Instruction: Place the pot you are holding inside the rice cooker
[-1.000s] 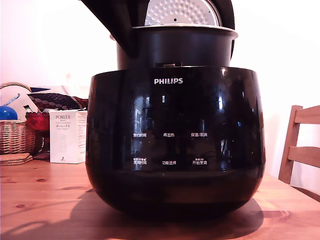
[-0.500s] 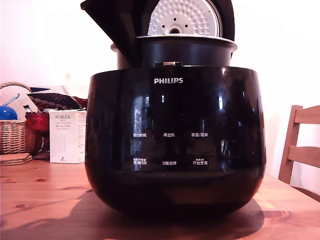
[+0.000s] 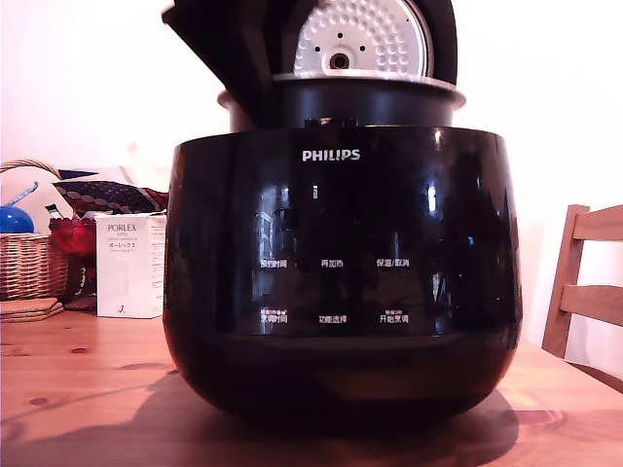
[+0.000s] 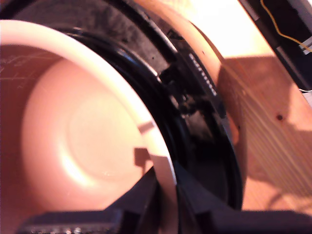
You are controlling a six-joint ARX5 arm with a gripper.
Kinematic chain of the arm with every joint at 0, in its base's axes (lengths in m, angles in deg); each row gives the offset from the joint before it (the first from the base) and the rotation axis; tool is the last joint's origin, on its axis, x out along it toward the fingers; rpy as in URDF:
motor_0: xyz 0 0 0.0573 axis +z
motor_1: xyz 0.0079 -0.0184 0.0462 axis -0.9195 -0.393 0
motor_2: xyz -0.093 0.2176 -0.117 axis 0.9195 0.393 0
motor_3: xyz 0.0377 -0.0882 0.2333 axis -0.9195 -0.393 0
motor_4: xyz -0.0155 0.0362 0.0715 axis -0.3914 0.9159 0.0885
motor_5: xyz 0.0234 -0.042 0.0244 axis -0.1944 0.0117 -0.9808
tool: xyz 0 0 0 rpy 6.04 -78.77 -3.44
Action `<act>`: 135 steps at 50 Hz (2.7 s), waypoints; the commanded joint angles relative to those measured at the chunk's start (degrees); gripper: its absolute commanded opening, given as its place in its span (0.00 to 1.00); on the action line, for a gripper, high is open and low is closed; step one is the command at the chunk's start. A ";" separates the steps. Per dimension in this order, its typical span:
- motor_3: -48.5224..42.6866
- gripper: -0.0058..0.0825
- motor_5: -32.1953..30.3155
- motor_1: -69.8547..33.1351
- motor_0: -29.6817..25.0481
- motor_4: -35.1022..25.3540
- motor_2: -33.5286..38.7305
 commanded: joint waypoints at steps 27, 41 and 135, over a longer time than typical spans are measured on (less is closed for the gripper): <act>-1.42 0.12 -0.79 -0.17 -2.03 -1.51 0.15; -1.42 0.21 -0.76 -0.17 -2.03 -1.44 0.15; 4.37 0.04 42.01 2.67 10.86 -2.29 -8.20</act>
